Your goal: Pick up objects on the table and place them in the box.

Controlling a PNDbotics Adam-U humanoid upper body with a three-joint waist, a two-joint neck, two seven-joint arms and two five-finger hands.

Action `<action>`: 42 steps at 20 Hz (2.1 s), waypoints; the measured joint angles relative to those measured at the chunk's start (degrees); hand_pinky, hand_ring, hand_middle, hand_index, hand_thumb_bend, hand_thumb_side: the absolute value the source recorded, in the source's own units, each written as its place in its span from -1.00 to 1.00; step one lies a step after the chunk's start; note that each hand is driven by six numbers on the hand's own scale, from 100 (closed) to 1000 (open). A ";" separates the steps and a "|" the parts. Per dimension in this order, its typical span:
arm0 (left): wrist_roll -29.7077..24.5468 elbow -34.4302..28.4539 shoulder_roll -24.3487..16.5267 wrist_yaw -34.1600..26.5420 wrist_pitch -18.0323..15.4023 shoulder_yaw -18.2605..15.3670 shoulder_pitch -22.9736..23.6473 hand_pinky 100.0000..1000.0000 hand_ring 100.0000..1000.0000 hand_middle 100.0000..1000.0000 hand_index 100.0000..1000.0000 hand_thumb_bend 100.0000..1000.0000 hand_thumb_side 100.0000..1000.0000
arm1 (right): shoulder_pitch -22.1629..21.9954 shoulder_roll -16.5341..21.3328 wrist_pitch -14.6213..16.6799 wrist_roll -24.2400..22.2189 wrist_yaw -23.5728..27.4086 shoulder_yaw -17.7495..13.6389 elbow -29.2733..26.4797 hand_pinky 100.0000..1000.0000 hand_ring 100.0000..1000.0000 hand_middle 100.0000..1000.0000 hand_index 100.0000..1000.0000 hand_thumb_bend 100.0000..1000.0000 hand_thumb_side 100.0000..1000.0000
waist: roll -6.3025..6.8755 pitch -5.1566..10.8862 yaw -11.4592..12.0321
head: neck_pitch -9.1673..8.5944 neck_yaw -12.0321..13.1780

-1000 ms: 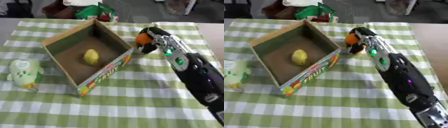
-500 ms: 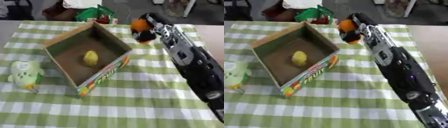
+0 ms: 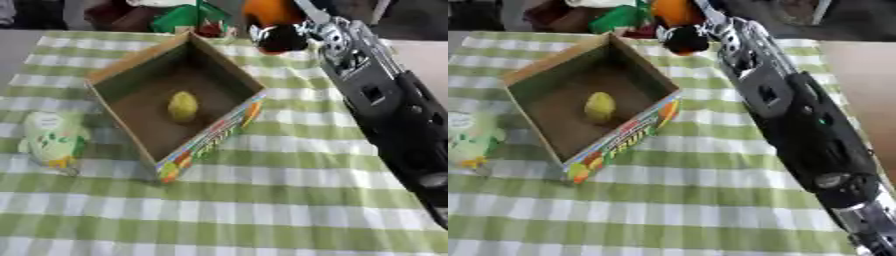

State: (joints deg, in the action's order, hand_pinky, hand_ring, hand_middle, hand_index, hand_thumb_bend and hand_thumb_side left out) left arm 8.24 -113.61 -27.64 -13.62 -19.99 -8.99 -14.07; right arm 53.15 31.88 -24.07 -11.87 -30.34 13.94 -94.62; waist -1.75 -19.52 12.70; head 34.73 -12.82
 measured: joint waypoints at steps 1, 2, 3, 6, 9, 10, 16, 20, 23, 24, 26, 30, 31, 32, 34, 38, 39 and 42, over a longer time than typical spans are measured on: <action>0.00 0.00 0.01 -0.01 0.00 0.00 -0.01 -0.18 0.15 0.22 0.41 -1.00 0.54 | 0.29 -0.51 -0.14 -0.29 0.51 0.36 -0.98 0.37 0.38 -0.36 0.19 -1.00 -0.69 | 0.06 0.01 0.00 | 0.01 0.32; 0.00 0.00 0.01 -0.01 0.00 0.00 -0.03 -0.18 0.15 0.22 0.41 -1.00 0.55 | 0.44 -1.01 -0.29 -0.66 0.90 0.71 -1.79 0.37 0.38 -0.36 0.19 -1.00 -0.69 | 0.12 0.02 0.01 | 0.01 0.60; -0.01 0.00 0.02 -0.02 -0.01 0.01 -0.06 -0.18 0.15 0.22 0.41 -1.00 0.55 | 0.56 -1.53 -0.47 -1.07 1.19 1.07 -2.41 0.38 0.38 -0.37 0.19 -1.00 -0.69 | 0.14 0.02 0.02 | 0.01 0.74; -0.02 0.00 0.27 -0.04 0.00 0.01 -0.08 -0.18 0.15 0.22 0.41 -1.00 0.55 | 0.77 -3.19 -0.97 -2.14 1.46 2.00 -3.10 0.38 0.38 -0.36 0.19 -1.00 -0.70 | 0.10 0.02 0.10 | -0.04 0.92; -0.03 0.00 0.43 -0.08 0.01 0.02 -0.12 -0.18 0.15 0.22 0.41 -1.00 0.55 | 0.77 -4.85 -1.21 -3.00 1.47 2.90 -3.11 0.38 0.38 -0.36 0.19 -1.00 -0.71 | -0.16 0.02 0.24 | -0.15 0.65; -0.05 0.00 0.44 -0.10 0.02 0.02 -0.14 -0.18 0.15 0.22 0.41 -1.00 0.55 | 0.77 -5.38 -1.23 -3.29 1.47 3.20 -3.10 0.38 0.38 -0.36 0.20 -1.00 -0.72 | -0.25 0.02 0.31 | -0.31 0.34; -0.23 0.00 0.45 -0.23 0.20 0.02 -0.14 -0.18 0.15 0.22 0.41 -1.00 0.56 | 0.79 -7.96 -1.16 -4.32 1.47 4.45 -2.38 0.38 0.38 -0.36 0.20 -1.00 -0.73 | -0.79 0.02 0.38 | -1.03 -3.20; -0.26 0.00 0.45 -0.26 0.23 0.02 -0.14 -0.18 0.15 0.22 0.41 -1.00 0.56 | 0.79 -8.13 -1.02 -4.46 1.47 4.48 -2.20 0.38 0.38 -0.36 0.20 -1.00 -0.73 | -0.80 0.02 0.39 | -1.07 -3.70; -0.29 0.00 0.46 -0.35 0.26 0.03 -0.55 -0.18 0.15 0.22 0.41 -1.00 0.56 | 0.78 -8.90 -1.25 -4.92 1.44 5.31 -1.21 0.37 0.40 -0.33 0.23 -1.00 -0.81 | -1.23 0.08 0.63 | -1.10 -5.07; -0.32 0.00 0.46 -0.45 0.30 0.03 -0.58 -0.18 0.15 0.22 0.41 -1.00 0.56 | 0.79 -9.59 -1.28 -5.19 1.33 5.94 -0.42 0.37 0.42 -0.31 0.25 -1.00 -0.76 | -1.52 0.13 0.69 | -1.10 -5.53; -0.39 0.00 0.47 -0.54 0.38 0.04 -0.58 -0.18 0.15 0.22 0.41 -1.00 0.56 | 0.84 -10.76 -1.00 -5.87 0.92 7.22 1.39 0.38 0.44 -0.28 0.28 -1.00 -0.78 | -1.73 0.25 0.73 | -1.11 -6.15; -0.48 0.00 0.47 -0.68 0.49 0.04 -0.65 -0.18 0.15 0.22 0.41 -1.00 0.56 | 1.10 -11.58 0.44 -7.74 0.14 8.84 4.08 0.44 0.56 -0.02 0.53 -1.00 -0.91 | -1.78 0.44 0.75 | -1.12 -6.46; -0.49 0.00 0.47 -0.70 0.49 0.04 -0.66 -0.18 0.15 0.22 0.41 -1.00 0.56 | 1.11 -11.58 0.87 -8.37 0.00 9.11 4.53 0.45 0.58 0.04 0.56 -1.00 -0.93 | -1.83 0.44 0.75 | -1.12 -6.40; -0.49 0.00 0.47 -0.71 0.49 0.04 -0.67 -0.18 0.15 0.22 0.41 -1.00 0.56 | 1.11 -11.58 1.34 -9.08 -0.16 9.35 4.91 0.48 0.62 0.12 0.61 -1.00 -0.95 | -1.88 0.44 0.75 | -1.12 -6.24; -0.48 0.00 0.48 -0.71 0.51 0.04 -0.67 -0.18 0.15 0.22 0.41 -1.00 0.56 | 1.11 -11.57 2.28 -10.65 -0.47 9.45 5.40 0.52 0.70 0.26 0.68 -1.00 -0.98 | -1.91 0.44 0.74 | -1.12 -5.82; -0.41 0.00 0.48 -0.71 0.60 0.04 -0.67 -0.18 0.15 0.22 0.41 -1.00 0.56 | 1.10 -11.48 3.82 -14.00 -1.14 9.37 5.73 0.61 0.83 0.50 0.79 -1.00 -1.00 | -1.92 0.48 0.72 | -1.12 -4.94; -0.40 0.00 0.48 -0.71 0.62 0.04 -0.67 -0.18 0.15 0.22 0.41 -1.00 0.56 | 1.09 -11.46 4.07 -14.84 -1.38 9.32 5.74 0.63 0.86 0.54 0.82 -1.00 -0.89 | -1.92 0.50 0.70 | -1.12 -4.81; -0.38 0.00 0.48 -0.71 0.64 0.04 -0.66 -0.18 0.15 0.22 0.41 -1.00 0.56 | 0.96 -11.26 4.40 -16.88 -2.43 8.40 5.49 0.67 0.94 0.60 0.86 -1.00 -0.33 | -1.92 0.75 0.64 | -1.10 -4.39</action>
State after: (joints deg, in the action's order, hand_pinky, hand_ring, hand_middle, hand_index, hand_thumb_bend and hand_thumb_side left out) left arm 7.86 -113.61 -27.16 -14.34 -19.36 -8.95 -14.74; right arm 54.11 20.62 -19.67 -28.75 -32.77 22.34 -89.13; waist -3.67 -18.77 13.33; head 33.63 -17.21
